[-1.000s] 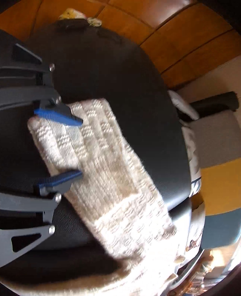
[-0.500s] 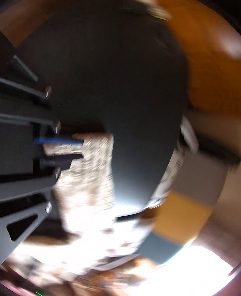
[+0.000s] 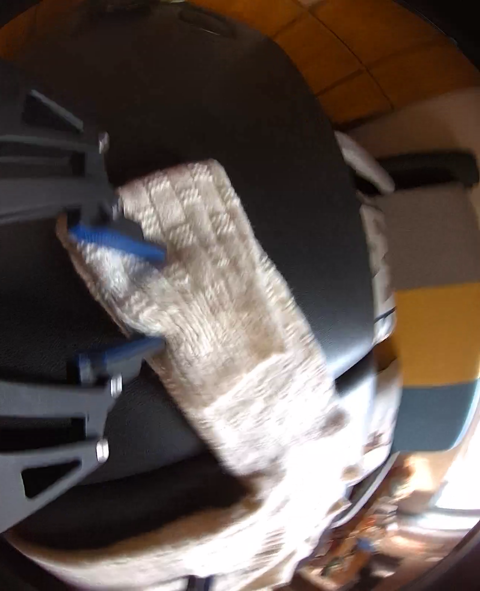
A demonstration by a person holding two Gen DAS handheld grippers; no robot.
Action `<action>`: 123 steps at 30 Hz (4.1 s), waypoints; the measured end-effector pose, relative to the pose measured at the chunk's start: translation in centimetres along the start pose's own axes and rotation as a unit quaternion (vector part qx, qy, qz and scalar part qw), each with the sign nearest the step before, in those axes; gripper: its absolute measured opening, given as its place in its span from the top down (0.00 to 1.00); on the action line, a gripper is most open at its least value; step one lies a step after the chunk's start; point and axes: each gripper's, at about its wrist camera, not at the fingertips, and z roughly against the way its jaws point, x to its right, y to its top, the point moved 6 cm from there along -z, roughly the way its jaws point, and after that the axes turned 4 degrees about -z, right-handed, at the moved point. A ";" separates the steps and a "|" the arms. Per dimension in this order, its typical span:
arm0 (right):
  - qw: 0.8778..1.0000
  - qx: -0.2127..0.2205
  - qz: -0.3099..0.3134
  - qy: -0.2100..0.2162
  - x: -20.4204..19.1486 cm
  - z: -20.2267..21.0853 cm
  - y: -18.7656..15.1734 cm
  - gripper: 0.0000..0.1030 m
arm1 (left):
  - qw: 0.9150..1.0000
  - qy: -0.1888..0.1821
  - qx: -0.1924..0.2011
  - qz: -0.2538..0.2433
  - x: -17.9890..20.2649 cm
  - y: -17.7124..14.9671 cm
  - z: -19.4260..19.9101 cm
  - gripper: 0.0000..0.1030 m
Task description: Fold clothes
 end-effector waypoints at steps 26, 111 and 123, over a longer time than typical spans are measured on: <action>0.997 0.036 0.042 0.052 -5.0 1.2 10.0 0.29 | 0.869 -0.095 0.050 0.484 -12.9 -9.8 4.2 0.82; 0.897 0.116 -0.410 0.115 32.1 17.3 -3.0 0.64 | 0.985 -0.158 0.014 -0.065 28.6 8.5 0.8 0.75; 0.751 0.214 -0.563 0.271 34.7 15.1 -11.8 0.56 | 0.966 -0.214 0.003 -0.146 42.3 4.3 6.7 0.74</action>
